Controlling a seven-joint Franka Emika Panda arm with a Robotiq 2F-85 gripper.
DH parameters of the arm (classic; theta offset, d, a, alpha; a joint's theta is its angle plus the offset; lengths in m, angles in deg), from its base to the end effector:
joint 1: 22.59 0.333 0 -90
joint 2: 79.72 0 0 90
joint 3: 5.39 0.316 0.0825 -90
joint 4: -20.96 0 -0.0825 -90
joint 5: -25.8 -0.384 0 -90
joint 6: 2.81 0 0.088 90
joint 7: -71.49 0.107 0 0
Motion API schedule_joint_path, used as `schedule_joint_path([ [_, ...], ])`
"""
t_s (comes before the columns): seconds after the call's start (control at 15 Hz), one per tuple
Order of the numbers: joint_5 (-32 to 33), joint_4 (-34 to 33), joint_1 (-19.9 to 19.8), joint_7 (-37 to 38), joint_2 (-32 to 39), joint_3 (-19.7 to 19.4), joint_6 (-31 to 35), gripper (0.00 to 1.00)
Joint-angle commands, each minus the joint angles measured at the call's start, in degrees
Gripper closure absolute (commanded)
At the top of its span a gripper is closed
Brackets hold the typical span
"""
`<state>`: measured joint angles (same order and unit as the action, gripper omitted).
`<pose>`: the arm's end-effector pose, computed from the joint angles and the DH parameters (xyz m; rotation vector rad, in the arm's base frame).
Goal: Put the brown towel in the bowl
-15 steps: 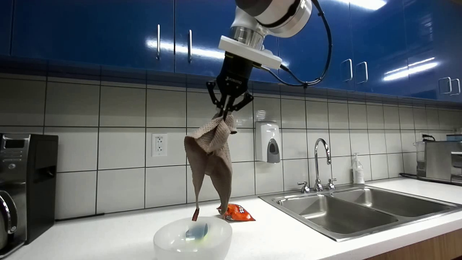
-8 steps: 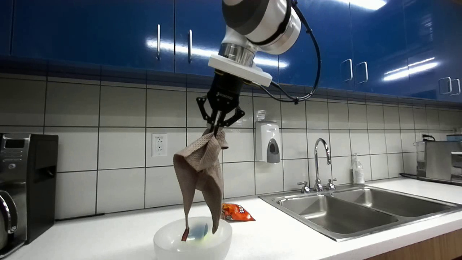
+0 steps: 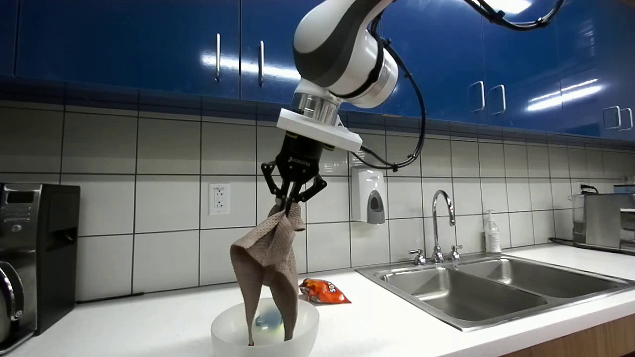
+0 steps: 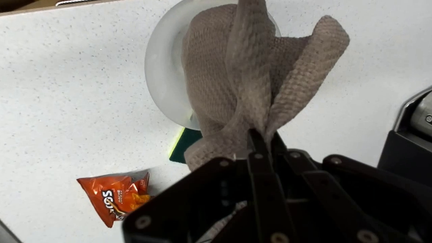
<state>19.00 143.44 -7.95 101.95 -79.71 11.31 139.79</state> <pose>0.4873 0.2961 0.4421 -2.8615 0.0948 -0.3699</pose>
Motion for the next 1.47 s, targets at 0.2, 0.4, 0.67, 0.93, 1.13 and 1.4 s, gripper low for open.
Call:
schedule_joint_path([
  [0.2,1.48,-3.34,1.29,-0.75,6.86,-0.71,0.94,0.98],
  [0.4,3.0,-3.21,2.01,-0.25,9.03,-1.28,1.3,0.98],
  [0.67,5.29,-3.83,2.99,0.57,12.15,-2.65,1.37,0.98],
  [0.93,7.75,-4.78,4.24,1.65,14.65,-4.5,1.59,0.98],
  [1.13,9.39,-7.0,5.41,2.96,16.73,-5.84,1.05,0.98],
  [1.4,9.75,-9.8,6.97,3.95,19.51,-6.95,0.2,0.98],
])
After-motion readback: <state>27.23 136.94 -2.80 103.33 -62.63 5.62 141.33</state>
